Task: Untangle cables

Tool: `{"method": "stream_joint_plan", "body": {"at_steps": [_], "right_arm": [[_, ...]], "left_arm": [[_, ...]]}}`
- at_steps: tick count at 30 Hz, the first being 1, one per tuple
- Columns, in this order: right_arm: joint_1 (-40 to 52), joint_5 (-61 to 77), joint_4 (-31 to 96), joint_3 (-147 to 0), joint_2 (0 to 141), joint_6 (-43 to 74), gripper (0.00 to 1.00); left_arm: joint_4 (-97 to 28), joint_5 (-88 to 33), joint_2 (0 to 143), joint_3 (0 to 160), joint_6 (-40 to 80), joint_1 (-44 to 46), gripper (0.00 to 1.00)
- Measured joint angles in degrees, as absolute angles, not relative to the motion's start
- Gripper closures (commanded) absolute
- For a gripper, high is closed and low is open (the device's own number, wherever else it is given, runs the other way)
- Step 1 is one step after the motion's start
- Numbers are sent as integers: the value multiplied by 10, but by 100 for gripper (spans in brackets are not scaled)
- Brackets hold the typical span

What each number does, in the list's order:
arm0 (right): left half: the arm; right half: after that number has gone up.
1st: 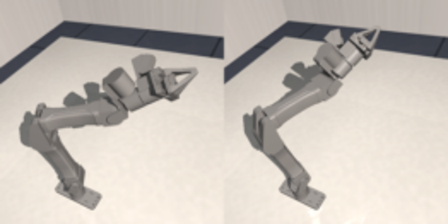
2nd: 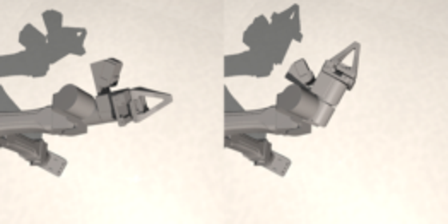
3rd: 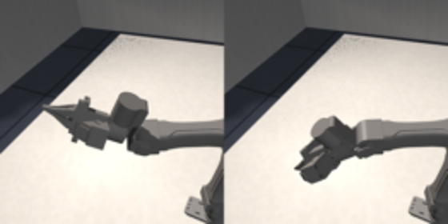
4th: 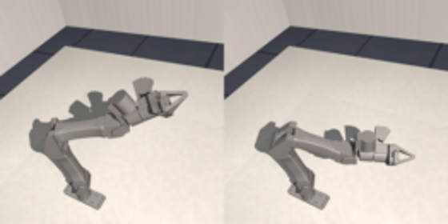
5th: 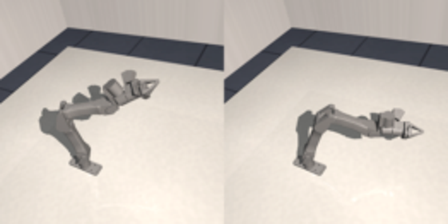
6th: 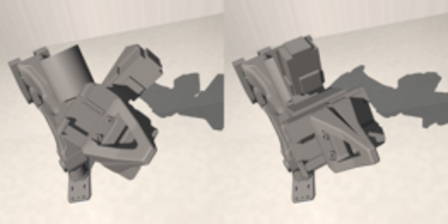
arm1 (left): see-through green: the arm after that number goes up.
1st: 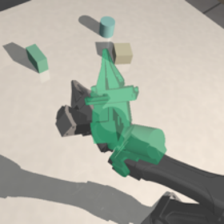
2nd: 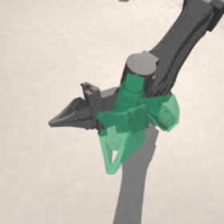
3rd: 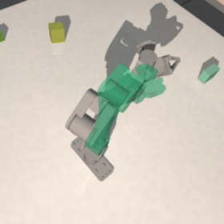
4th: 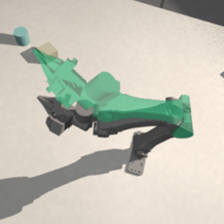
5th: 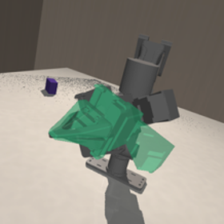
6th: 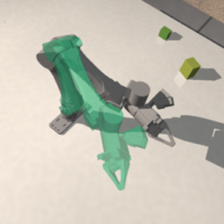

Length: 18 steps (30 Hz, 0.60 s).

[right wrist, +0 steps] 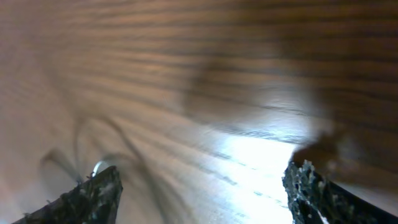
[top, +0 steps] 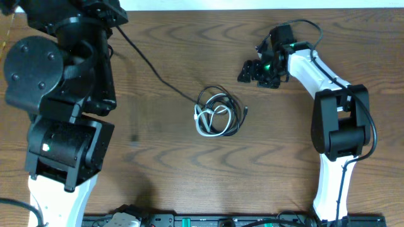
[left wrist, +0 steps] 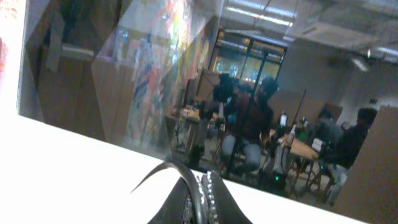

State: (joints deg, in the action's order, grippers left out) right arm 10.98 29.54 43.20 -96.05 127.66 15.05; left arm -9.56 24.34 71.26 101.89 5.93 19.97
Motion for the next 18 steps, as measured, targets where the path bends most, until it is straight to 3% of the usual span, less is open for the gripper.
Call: {"method": "stream_joint_plan", "body": {"at_steps": [10,18], "right_arm": [[131,357,518,-967,1111,-44,14],[159,365,616,-970,1122,-233,13]], "left_arm": [[-100,243,720,1019,59,200,92],[-65,243,720,1019,59,200,93]]}}
